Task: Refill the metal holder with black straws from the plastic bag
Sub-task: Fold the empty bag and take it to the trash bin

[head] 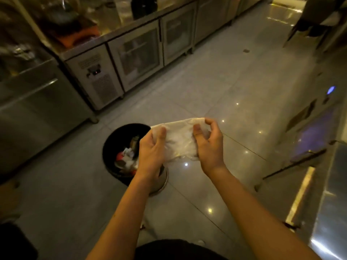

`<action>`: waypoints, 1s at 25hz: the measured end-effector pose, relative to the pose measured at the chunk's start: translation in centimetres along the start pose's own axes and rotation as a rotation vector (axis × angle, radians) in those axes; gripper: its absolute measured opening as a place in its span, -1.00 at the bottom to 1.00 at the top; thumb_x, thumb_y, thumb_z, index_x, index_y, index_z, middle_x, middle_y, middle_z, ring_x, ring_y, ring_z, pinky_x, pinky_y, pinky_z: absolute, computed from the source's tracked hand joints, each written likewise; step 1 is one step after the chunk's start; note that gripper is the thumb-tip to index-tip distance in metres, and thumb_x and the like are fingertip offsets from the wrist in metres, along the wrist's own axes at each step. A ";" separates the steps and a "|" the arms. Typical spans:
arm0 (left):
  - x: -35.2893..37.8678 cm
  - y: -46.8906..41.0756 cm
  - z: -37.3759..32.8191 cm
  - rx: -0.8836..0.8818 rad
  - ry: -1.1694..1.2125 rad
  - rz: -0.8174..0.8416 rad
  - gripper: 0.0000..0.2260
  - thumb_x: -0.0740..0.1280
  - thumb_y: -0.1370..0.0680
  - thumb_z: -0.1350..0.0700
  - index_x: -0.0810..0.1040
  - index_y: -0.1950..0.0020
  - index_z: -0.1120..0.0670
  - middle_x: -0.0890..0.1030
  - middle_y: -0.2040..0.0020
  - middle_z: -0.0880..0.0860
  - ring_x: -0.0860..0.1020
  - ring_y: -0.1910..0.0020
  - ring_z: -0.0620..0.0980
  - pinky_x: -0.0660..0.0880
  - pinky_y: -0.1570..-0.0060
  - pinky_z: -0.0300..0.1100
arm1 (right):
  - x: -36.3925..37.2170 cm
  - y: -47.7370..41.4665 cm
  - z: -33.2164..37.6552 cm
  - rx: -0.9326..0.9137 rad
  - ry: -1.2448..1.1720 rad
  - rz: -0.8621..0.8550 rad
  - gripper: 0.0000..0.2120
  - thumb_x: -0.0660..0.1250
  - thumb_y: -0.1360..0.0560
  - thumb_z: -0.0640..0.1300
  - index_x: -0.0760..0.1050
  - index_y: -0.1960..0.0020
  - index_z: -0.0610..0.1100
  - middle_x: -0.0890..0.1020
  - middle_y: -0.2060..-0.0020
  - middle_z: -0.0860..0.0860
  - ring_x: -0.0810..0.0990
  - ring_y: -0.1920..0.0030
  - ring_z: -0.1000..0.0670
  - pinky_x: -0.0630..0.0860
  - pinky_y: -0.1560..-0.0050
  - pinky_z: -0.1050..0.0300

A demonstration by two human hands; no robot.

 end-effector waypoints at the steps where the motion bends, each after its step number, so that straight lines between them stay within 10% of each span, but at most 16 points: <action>1: -1.9 -0.6 0.5 -0.033 -0.004 0.047 -0.82 0.25 -0.63 0.05 0.58 0.04 0.10 0.62 0.22 -0.01 0.59 0.28 -0.14 0.54 0.30 -0.26 | 1.8 -0.2 -0.6 0.040 -0.012 0.023 -0.80 0.35 -0.55 -0.05 0.43 -0.12 -0.06 0.63 0.04 -0.10 0.65 0.09 -0.02 0.63 0.18 0.12; 11: -21.5 -5.6 11.0 -0.490 0.083 0.211 -0.68 0.40 -0.54 0.18 0.54 -0.29 0.04 0.69 -0.12 0.05 0.67 -0.08 0.03 0.63 0.04 -0.01 | 19.6 0.6 -9.7 0.433 0.203 0.286 -0.76 0.27 -0.56 0.07 0.43 -0.16 -0.03 0.64 0.01 -0.01 0.65 0.05 -0.01 0.65 0.18 0.05; 25: -22.5 -12.2 24.2 -0.863 -0.064 -0.382 -0.74 0.29 -0.56 0.32 0.45 -0.21 0.10 0.61 -0.01 0.05 0.62 0.05 -0.04 0.60 0.18 -0.20 | 25.7 -8.3 -26.4 0.709 0.527 0.668 -0.66 0.41 -0.51 -0.14 0.44 -0.25 -0.13 0.57 -0.10 -0.05 0.57 -0.10 -0.09 0.59 -0.12 -0.05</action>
Point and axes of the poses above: each hand's wrist, its own y-axis away from the middle knuckle, its own x-axis out of the palm, z = x × y, the point moved 4 cm from there along -y, towards the middle knuckle
